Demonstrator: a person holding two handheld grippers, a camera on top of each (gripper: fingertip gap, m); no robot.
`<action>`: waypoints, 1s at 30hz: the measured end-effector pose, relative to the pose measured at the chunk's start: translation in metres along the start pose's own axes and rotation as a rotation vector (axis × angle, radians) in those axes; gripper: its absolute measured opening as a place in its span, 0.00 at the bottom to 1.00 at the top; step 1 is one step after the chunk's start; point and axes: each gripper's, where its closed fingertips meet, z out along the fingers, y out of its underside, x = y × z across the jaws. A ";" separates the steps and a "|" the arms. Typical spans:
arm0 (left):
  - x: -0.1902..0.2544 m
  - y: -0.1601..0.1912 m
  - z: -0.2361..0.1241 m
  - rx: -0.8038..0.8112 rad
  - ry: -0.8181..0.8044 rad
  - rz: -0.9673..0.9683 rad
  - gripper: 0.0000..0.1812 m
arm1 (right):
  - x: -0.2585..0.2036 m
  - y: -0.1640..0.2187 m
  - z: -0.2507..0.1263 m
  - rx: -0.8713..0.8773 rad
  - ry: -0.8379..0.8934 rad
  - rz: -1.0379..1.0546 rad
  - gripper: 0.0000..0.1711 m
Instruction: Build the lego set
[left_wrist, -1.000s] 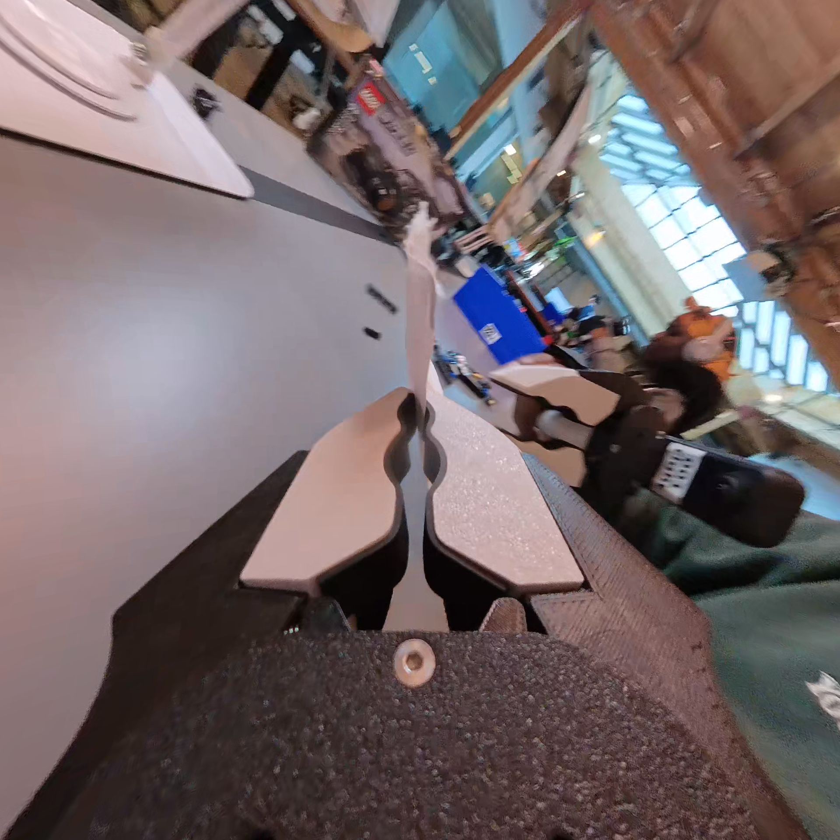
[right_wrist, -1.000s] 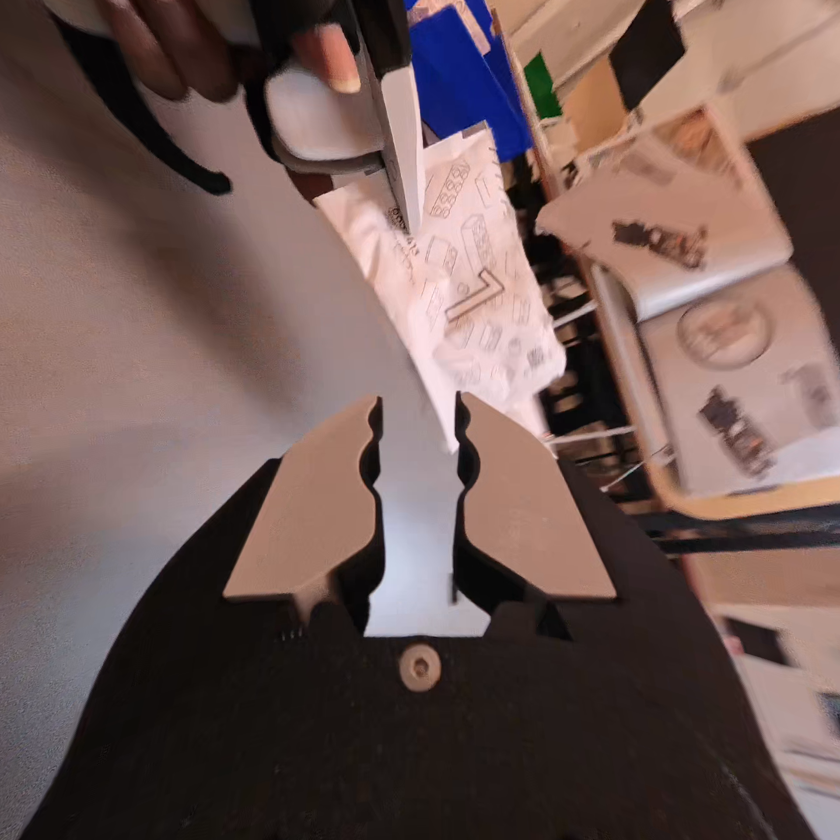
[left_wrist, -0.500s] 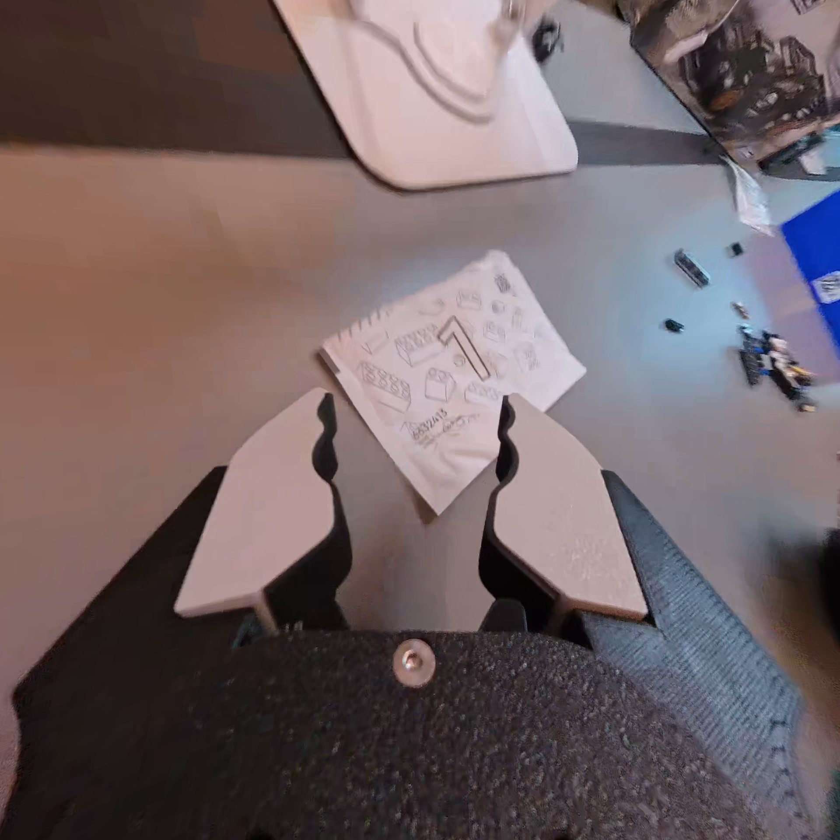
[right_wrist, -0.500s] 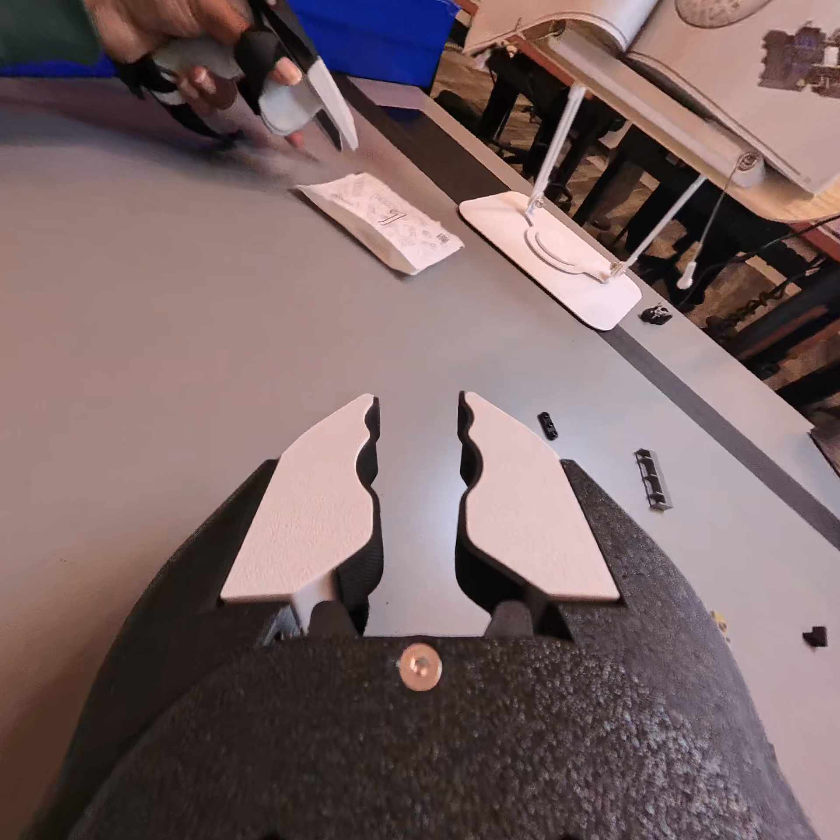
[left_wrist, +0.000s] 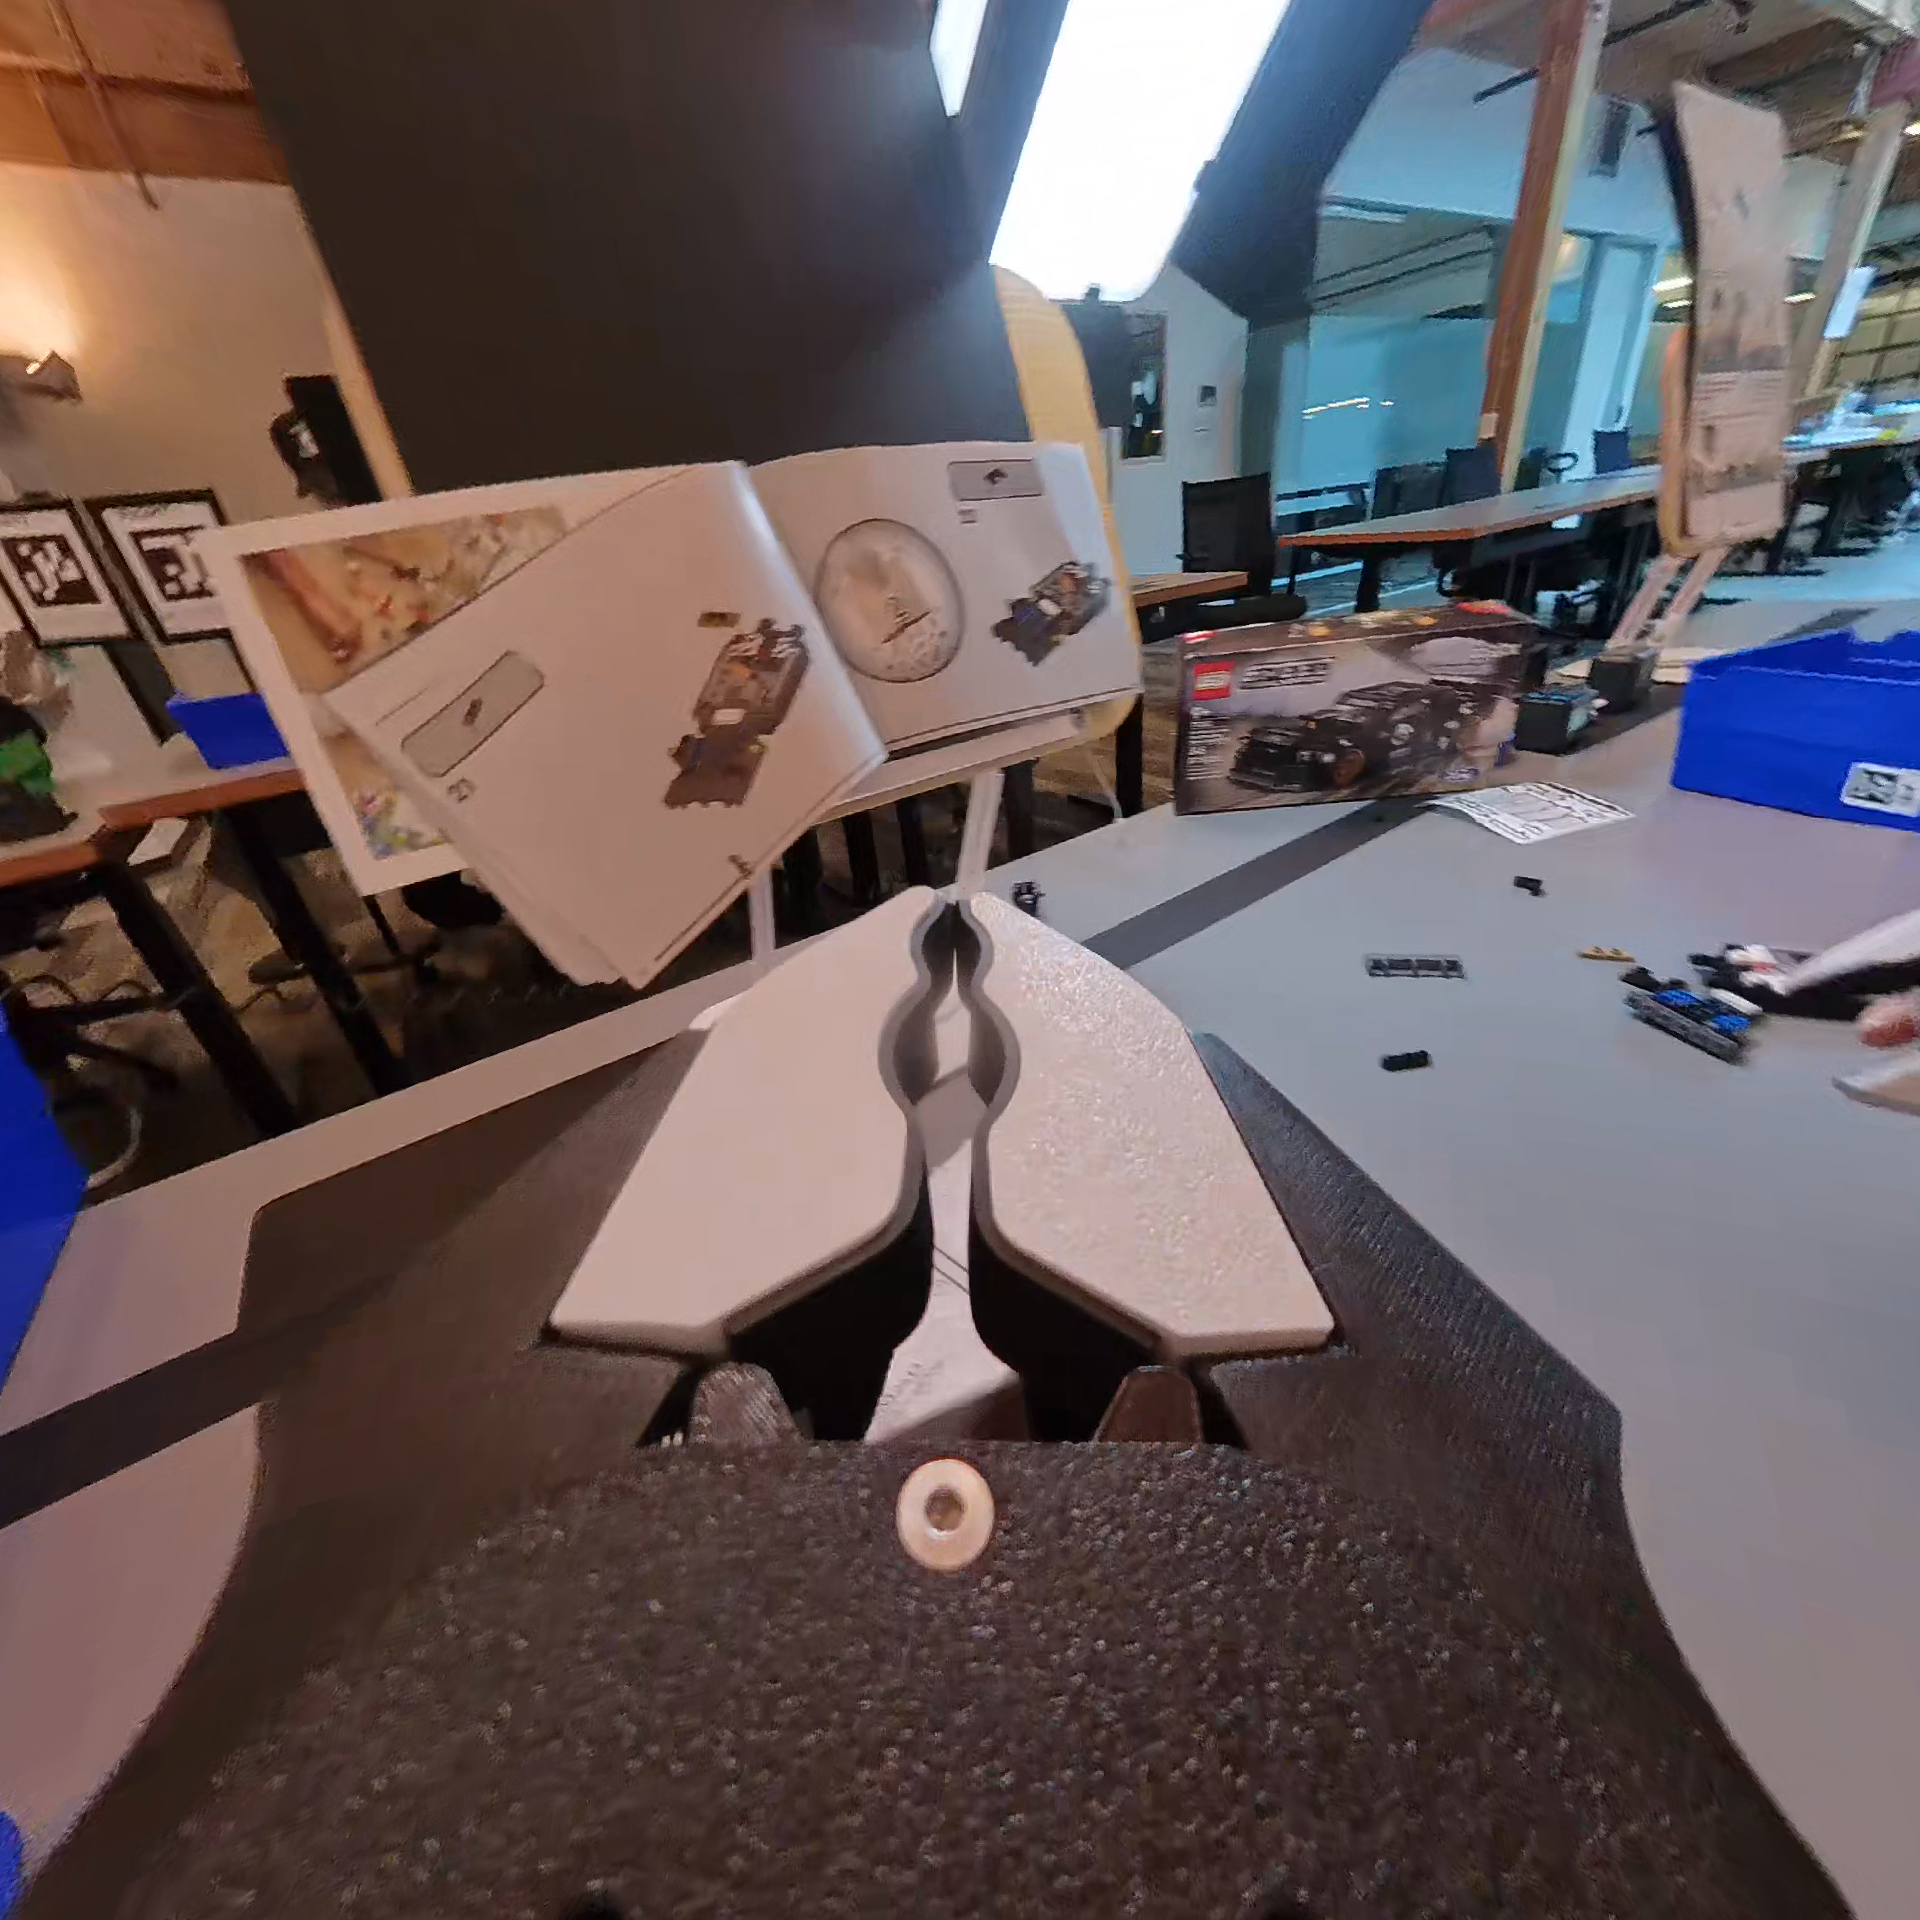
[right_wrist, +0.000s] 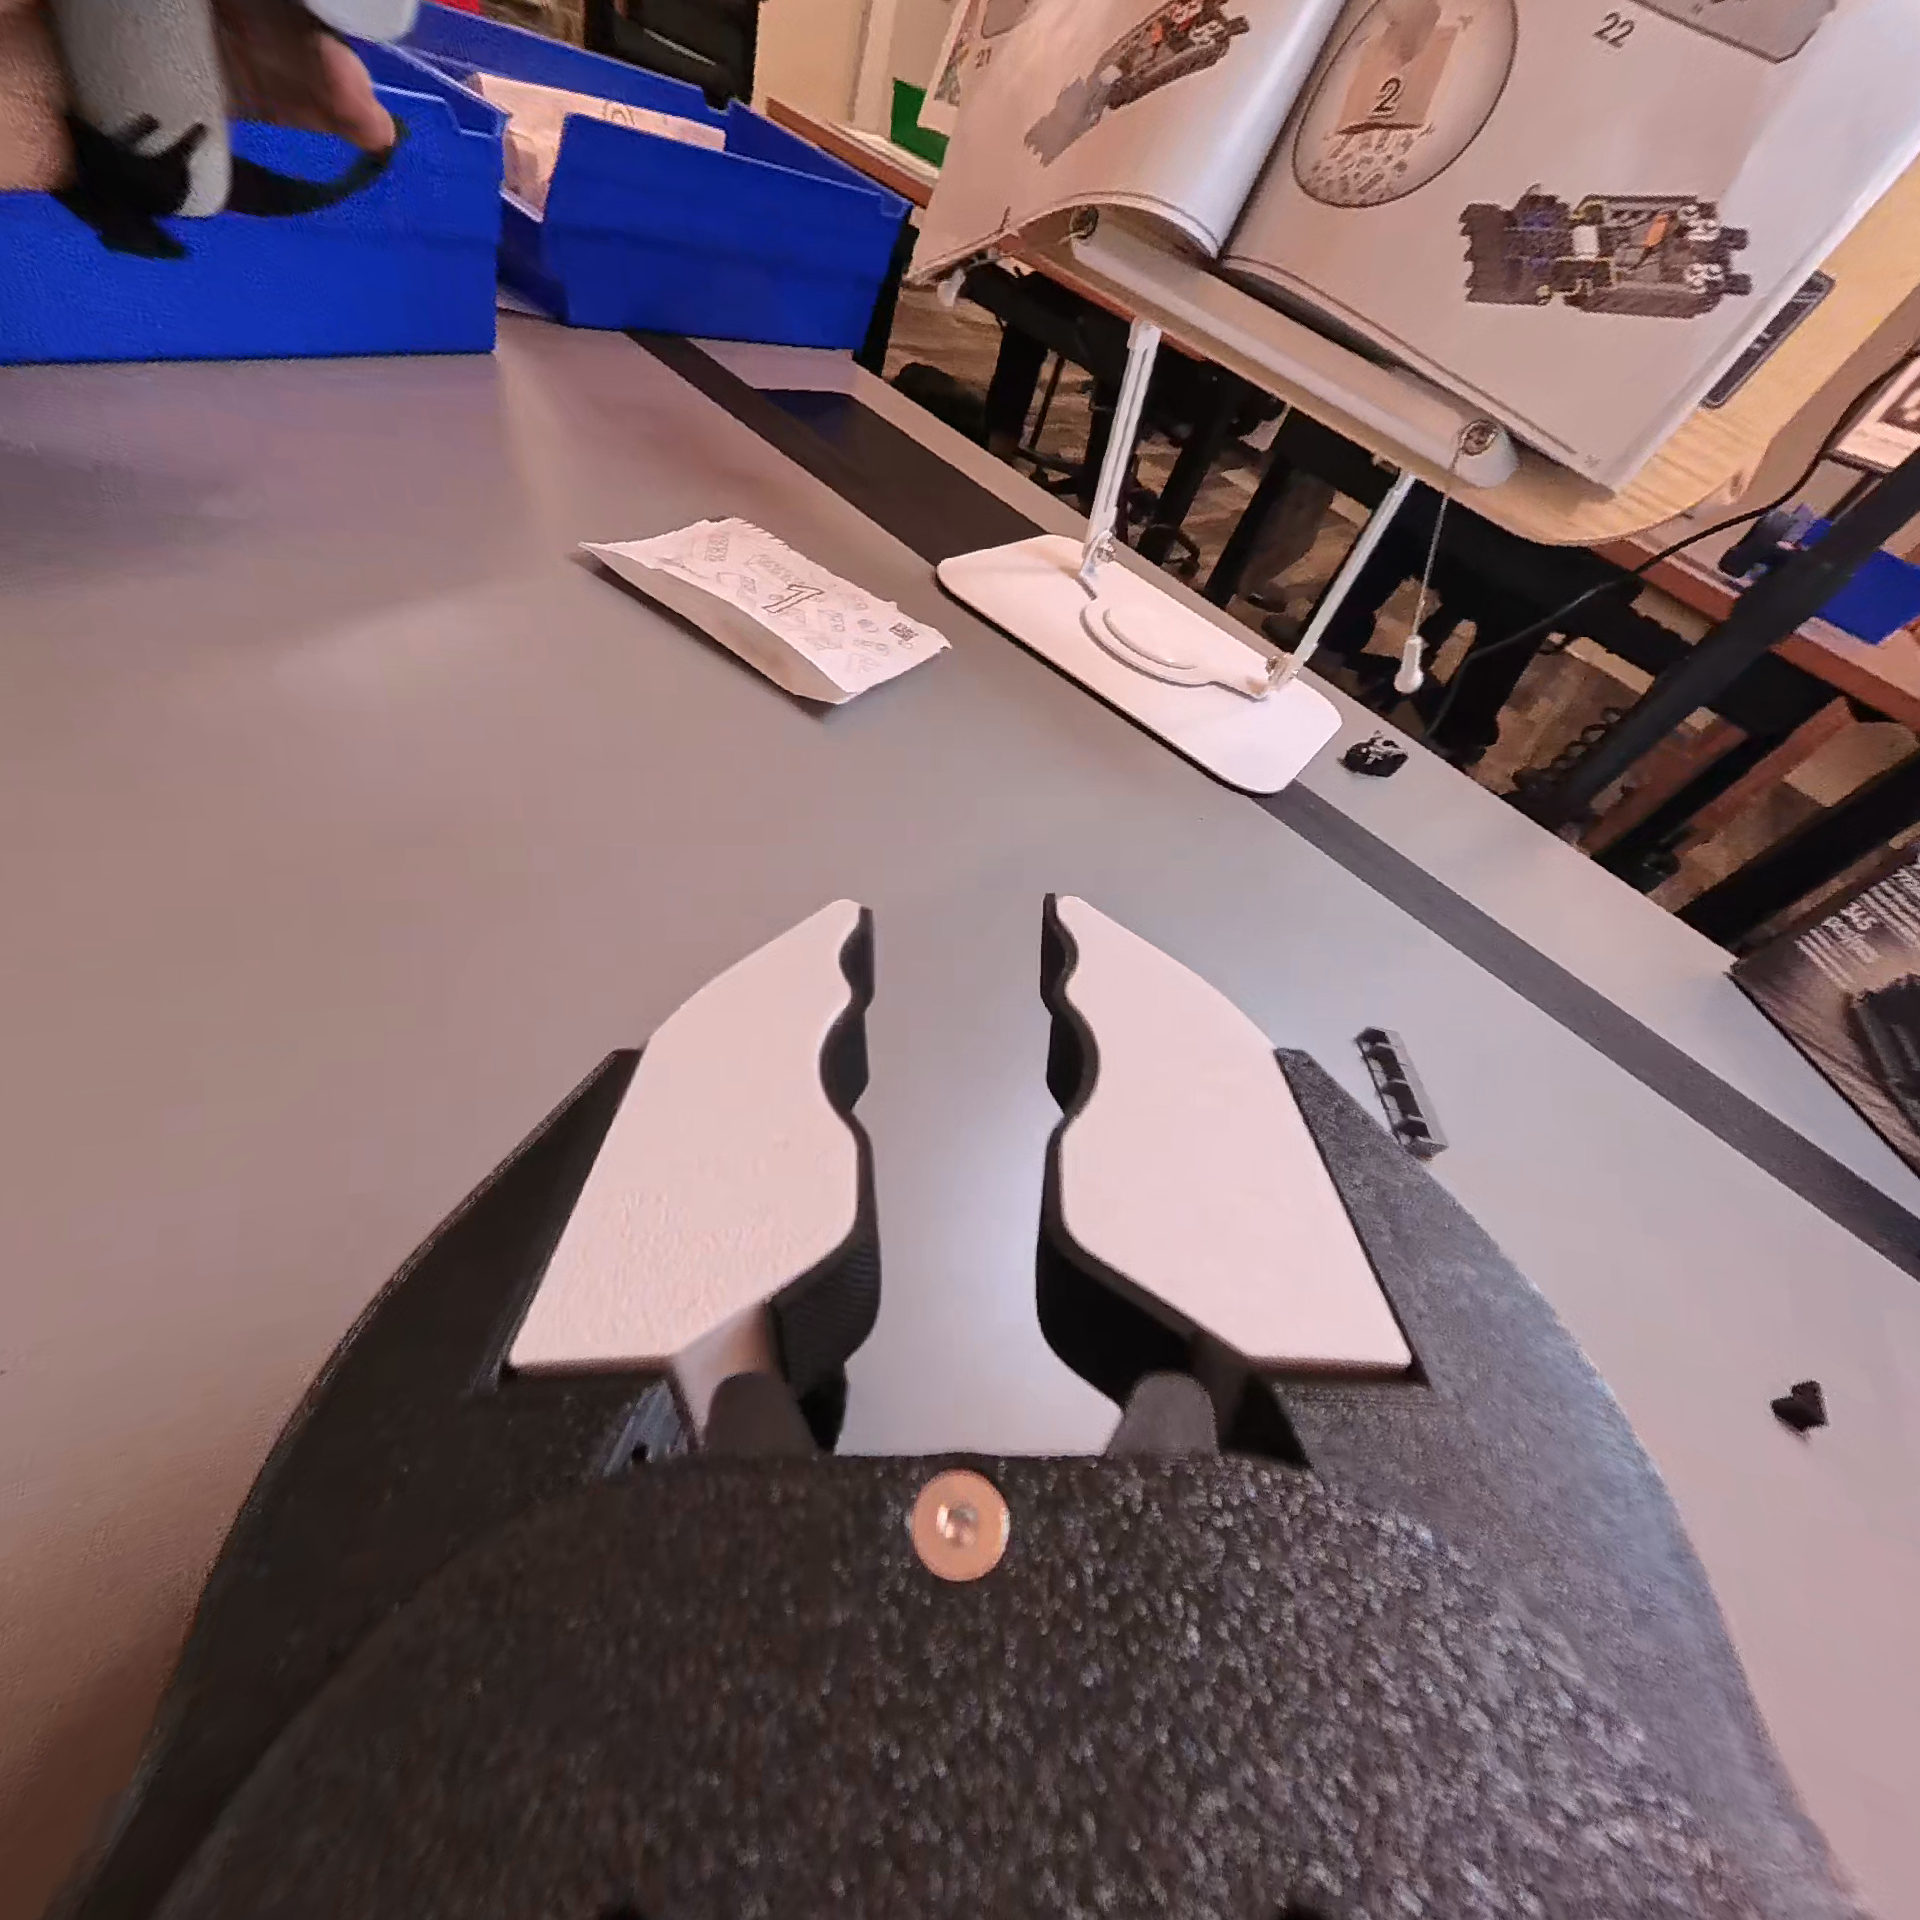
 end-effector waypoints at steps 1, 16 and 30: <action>0.009 -0.001 -0.004 0.002 0.010 0.010 0.00 | 0.002 0.001 -0.001 0.007 0.001 0.001 0.16; 0.096 0.027 -0.016 -0.067 0.101 0.044 0.06 | 0.006 -0.002 0.000 0.081 0.031 -0.055 0.00; 0.083 0.033 -0.019 -0.031 0.043 0.062 0.00 | 0.183 0.034 -0.048 -0.060 0.485 0.146 0.11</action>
